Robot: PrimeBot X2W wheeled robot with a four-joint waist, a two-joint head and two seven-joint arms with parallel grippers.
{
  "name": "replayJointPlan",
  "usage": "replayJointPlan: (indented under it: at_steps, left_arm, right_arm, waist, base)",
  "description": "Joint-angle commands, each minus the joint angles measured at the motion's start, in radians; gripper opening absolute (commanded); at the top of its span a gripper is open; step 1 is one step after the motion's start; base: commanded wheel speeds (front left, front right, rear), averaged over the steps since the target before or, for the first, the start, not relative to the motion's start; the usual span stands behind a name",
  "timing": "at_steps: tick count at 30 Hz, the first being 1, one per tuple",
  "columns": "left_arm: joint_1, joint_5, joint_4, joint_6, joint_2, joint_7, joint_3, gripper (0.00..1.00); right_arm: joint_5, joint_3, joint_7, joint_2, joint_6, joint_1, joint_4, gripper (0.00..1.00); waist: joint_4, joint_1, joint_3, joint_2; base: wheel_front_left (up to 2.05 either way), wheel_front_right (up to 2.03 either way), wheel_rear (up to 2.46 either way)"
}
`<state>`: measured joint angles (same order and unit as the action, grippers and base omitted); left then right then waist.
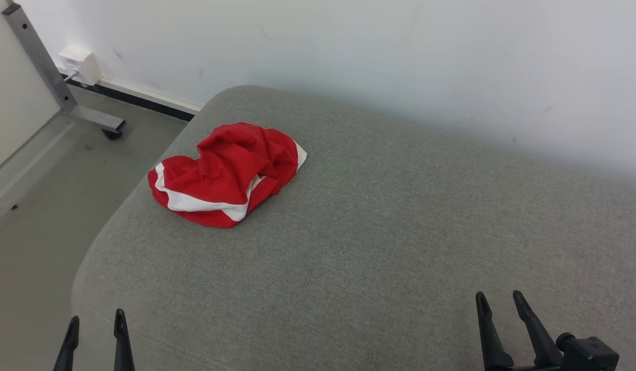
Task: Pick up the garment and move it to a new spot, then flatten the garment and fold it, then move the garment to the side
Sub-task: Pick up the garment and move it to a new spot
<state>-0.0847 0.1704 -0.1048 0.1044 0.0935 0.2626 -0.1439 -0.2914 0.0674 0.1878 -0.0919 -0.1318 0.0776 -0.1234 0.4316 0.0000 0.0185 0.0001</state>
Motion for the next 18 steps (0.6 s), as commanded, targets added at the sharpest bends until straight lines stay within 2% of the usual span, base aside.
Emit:
replayJointPlan:
  at_steps: [1, 9, 18]
  left_arm:
    - [-0.014, 0.003, 0.001, -0.003, 0.001, 0.003, -0.007, 1.0]
    - [-0.017, 0.002, -0.004, -0.006, -0.002, 0.003, -0.017, 1.0]
    - [0.039, 0.021, -0.008, -0.005, 0.007, 0.003, -0.041, 1.0]
  right_arm:
    - [0.005, 0.002, 0.002, -0.002, 0.003, -0.012, -0.003, 1.0]
    - [0.002, 0.014, 0.0, -0.008, 0.003, -0.016, -0.009, 1.0]
    - [0.004, 0.008, -0.005, -0.018, 0.003, -0.029, 0.0, 1.0]
  waist:
    - [0.028, 0.0, 0.004, -0.0001]
    - [0.033, 0.0, 0.003, -0.0001]
    - [-0.014, 0.0, 0.023, -0.0001]
  base:
    - [0.0, 0.0, 0.0]
    - [0.0, 0.0, 0.0]
    - [0.0, 0.0, 0.0]
